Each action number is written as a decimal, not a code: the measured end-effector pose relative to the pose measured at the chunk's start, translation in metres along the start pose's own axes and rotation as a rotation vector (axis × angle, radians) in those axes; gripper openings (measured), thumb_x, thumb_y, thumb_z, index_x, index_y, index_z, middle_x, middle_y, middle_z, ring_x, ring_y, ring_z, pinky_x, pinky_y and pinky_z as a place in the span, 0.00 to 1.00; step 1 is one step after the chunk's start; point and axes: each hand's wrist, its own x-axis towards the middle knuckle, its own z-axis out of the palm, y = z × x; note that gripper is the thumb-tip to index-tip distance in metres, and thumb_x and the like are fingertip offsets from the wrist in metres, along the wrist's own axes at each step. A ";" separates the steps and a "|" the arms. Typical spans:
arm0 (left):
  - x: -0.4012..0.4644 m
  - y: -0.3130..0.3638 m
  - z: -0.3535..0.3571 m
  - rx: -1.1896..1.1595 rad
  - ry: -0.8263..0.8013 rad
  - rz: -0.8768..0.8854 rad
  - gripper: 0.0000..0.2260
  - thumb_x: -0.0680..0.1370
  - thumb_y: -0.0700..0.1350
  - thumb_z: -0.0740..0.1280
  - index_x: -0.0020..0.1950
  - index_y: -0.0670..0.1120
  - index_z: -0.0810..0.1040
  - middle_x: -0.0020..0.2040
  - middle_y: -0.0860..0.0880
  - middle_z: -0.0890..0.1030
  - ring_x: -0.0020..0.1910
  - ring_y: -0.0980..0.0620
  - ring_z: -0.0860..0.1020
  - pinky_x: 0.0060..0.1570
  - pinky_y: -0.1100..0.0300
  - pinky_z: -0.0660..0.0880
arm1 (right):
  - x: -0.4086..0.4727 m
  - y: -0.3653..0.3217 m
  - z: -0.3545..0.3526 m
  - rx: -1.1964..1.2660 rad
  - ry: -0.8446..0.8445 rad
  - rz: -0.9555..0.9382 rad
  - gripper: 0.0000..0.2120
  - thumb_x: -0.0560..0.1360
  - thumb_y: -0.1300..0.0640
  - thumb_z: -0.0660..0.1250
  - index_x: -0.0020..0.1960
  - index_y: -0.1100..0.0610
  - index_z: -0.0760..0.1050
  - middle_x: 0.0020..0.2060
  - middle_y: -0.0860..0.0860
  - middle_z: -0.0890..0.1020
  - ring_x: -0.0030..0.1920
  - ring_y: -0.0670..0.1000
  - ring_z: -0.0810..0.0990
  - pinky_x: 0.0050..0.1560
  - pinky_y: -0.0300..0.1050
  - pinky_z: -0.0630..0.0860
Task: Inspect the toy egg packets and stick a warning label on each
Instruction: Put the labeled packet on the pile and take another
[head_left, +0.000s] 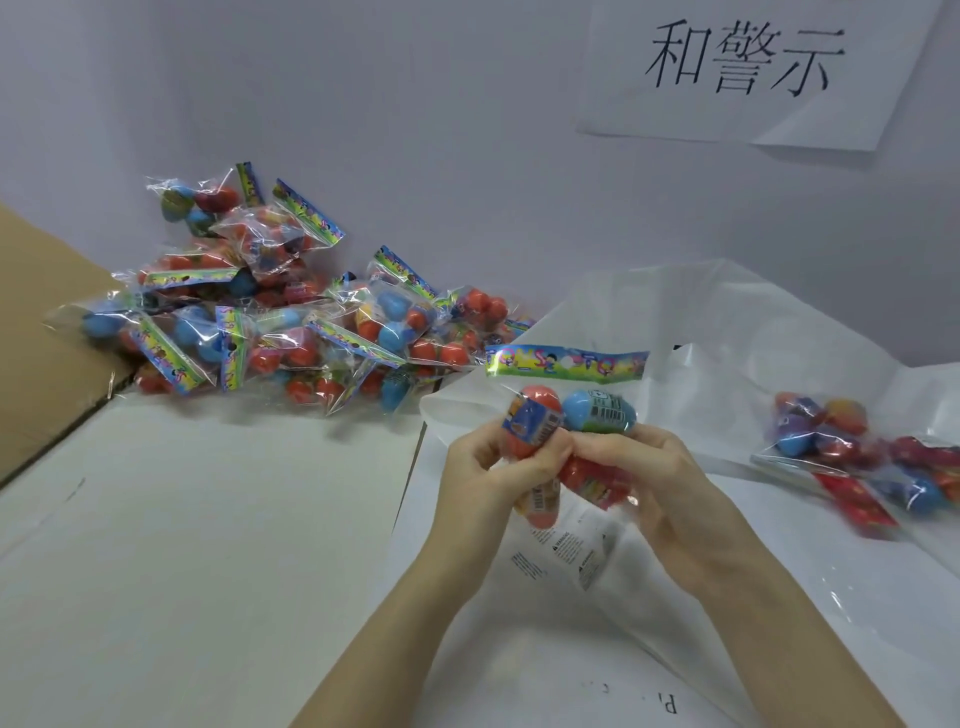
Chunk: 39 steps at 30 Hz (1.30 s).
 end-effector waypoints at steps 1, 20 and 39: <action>0.000 0.001 -0.001 -0.004 -0.003 -0.001 0.04 0.65 0.47 0.76 0.32 0.50 0.83 0.31 0.52 0.82 0.32 0.58 0.79 0.34 0.69 0.73 | 0.000 0.000 0.000 -0.010 0.009 -0.014 0.11 0.63 0.54 0.71 0.44 0.57 0.83 0.39 0.52 0.84 0.40 0.47 0.82 0.38 0.35 0.76; 0.003 0.001 -0.005 0.089 0.000 -0.025 0.06 0.68 0.48 0.74 0.40 0.48 0.82 0.32 0.52 0.81 0.31 0.58 0.78 0.31 0.69 0.73 | 0.005 0.005 0.000 -0.117 0.020 -0.052 0.10 0.59 0.62 0.68 0.40 0.60 0.78 0.27 0.48 0.79 0.29 0.44 0.75 0.31 0.35 0.73; 0.008 0.007 -0.014 -0.227 0.044 -0.079 0.10 0.65 0.44 0.71 0.45 0.45 0.79 0.40 0.47 0.80 0.38 0.52 0.76 0.33 0.64 0.75 | 0.002 0.018 0.015 -0.752 0.350 -0.837 0.14 0.69 0.51 0.71 0.53 0.52 0.77 0.47 0.49 0.77 0.45 0.44 0.75 0.46 0.30 0.69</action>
